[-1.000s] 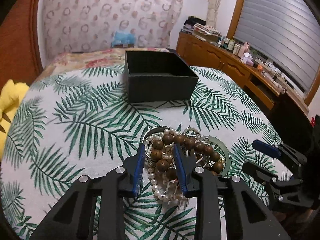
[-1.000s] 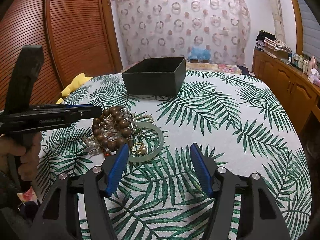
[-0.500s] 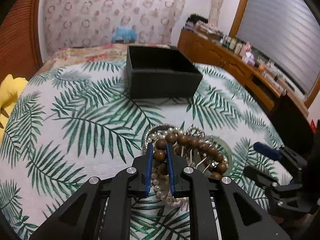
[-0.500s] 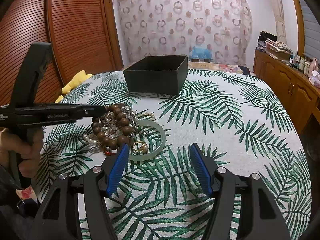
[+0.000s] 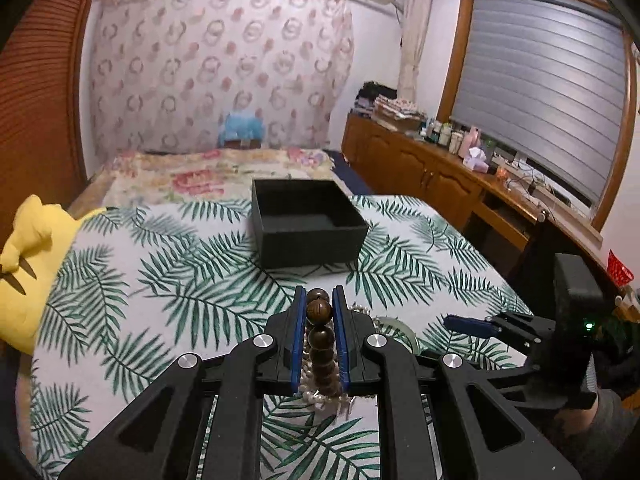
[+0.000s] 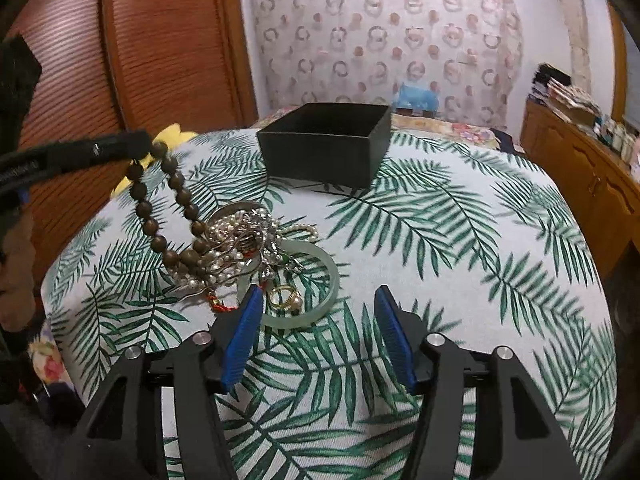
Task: Organize jewelry
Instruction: 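Lift the bead bracelet with the left tool while the right tool grasps the silver chains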
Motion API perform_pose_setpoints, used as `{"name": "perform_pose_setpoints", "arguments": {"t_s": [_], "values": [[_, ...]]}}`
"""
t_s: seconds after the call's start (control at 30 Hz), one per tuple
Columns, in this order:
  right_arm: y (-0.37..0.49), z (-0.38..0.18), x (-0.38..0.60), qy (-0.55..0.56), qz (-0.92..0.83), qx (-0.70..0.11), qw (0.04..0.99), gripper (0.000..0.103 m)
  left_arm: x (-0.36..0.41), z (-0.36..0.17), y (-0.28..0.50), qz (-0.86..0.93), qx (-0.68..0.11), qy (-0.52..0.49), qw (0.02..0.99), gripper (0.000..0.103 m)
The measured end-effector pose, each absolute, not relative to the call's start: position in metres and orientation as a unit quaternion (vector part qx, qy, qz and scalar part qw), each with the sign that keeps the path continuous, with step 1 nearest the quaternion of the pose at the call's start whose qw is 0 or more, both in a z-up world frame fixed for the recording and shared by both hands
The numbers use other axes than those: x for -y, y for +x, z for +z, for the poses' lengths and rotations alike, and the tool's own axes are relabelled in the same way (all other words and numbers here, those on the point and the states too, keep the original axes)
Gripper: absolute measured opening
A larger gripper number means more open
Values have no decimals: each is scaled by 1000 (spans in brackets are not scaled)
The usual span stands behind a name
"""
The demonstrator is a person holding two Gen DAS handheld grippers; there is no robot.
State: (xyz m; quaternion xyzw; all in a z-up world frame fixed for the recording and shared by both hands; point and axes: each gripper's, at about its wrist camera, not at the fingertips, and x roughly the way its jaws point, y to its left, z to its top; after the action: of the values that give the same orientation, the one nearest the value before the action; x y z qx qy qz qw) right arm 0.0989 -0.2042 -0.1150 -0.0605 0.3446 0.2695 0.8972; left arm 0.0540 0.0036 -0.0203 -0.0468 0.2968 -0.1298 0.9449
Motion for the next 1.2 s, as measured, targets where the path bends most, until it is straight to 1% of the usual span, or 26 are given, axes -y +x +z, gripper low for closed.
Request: {"name": "perform_pose_setpoints", "arguments": {"t_s": [0.13,0.2,0.27,0.43,0.7,0.73,0.77,0.83,0.87,1.03,1.13,1.2], "values": [[112,-114,199,-79,273,-350,892,55,-11,-15,47,-127,-288,-51,948,12],[120,-113,201,-76,272,-356,891,50,-14,-13,44,-126,-285,-52,949,12],[125,-112,200,-71,279,-358,888,49,-16,-11,42,-123,-283,-49,950,12],[138,-104,183,-56,321,-361,874,48,-20,-7,39,-121,-275,-50,952,12],[152,-107,149,-76,353,-374,854,47,-23,1,40,-119,-267,-44,955,12],[153,-108,149,-76,355,-376,853,44,-23,0,41,-119,-268,-44,955,12],[154,-109,148,-75,358,-379,850,38,-23,-1,41,-120,-269,-44,955,12],[155,-111,147,-75,359,-383,848,34,-24,-2,42,-121,-270,-46,954,12],[155,-112,147,-76,361,-384,846,29,-25,-3,43,-122,-271,-46,954,12],[156,-116,152,-70,369,-390,841,26,-24,-7,47,-122,-275,-46,953,12],[156,-117,157,-61,378,-389,838,17,-24,-8,49,-123,-276,-45,952,12],[154,-115,161,-48,384,-385,838,16,-23,-8,50,-123,-277,-45,952,12]]}}
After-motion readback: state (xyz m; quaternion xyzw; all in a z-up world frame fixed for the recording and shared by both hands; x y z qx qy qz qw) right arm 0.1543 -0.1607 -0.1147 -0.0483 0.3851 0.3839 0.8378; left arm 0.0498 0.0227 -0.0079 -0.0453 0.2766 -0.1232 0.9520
